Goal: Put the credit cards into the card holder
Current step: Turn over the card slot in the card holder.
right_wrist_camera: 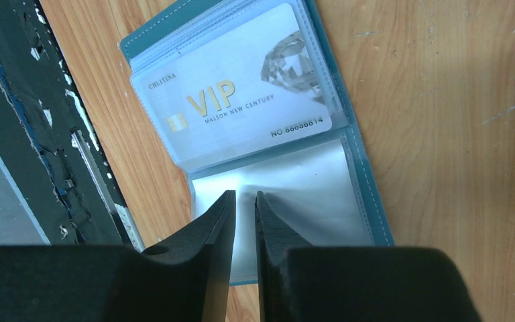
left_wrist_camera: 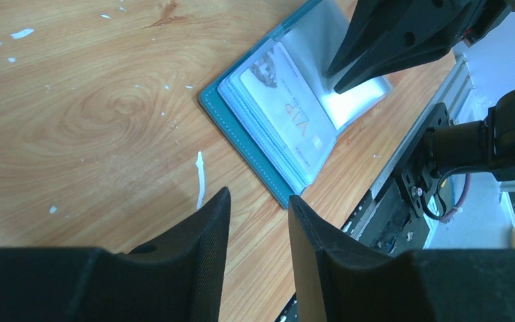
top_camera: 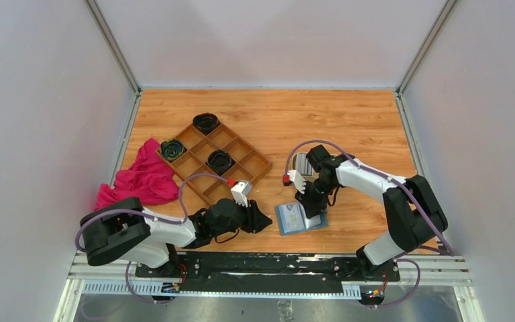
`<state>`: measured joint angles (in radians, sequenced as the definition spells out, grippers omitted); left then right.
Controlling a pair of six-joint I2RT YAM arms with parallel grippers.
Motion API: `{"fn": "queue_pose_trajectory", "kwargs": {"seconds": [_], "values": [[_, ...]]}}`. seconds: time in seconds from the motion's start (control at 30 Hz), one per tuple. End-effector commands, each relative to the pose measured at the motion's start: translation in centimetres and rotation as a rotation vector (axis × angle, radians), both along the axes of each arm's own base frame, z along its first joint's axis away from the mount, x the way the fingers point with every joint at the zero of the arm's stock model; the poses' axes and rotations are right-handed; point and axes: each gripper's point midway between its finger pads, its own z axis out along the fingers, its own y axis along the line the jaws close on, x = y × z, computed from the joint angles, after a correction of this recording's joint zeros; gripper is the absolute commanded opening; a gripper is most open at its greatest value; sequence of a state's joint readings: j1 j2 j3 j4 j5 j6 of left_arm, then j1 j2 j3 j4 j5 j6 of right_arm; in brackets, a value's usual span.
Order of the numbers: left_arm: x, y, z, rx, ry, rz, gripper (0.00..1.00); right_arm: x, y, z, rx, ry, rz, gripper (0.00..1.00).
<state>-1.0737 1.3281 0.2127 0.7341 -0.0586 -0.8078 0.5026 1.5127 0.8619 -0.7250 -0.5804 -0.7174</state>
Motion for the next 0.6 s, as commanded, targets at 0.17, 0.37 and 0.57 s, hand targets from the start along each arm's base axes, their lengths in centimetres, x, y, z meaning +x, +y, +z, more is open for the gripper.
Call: {"fn": "queue_pose_trajectory", "kwargs": {"seconds": [0.17, 0.37, 0.57], "values": [[0.5, -2.4, 0.8, -0.057, 0.015, -0.028, 0.35, 1.1, 0.8, 0.1, 0.006, 0.033, -0.063, 0.2], [0.4, -3.7, -0.3, -0.059, 0.049, -0.057, 0.32, 1.4, 1.2, -0.5, -0.005, 0.073, -0.094, 0.18], [0.0, -4.9, -1.7, -0.079, 0.094, -0.085, 0.28, 1.3, 1.9, -0.6, 0.006, 0.096, -0.094, 0.17]]}}
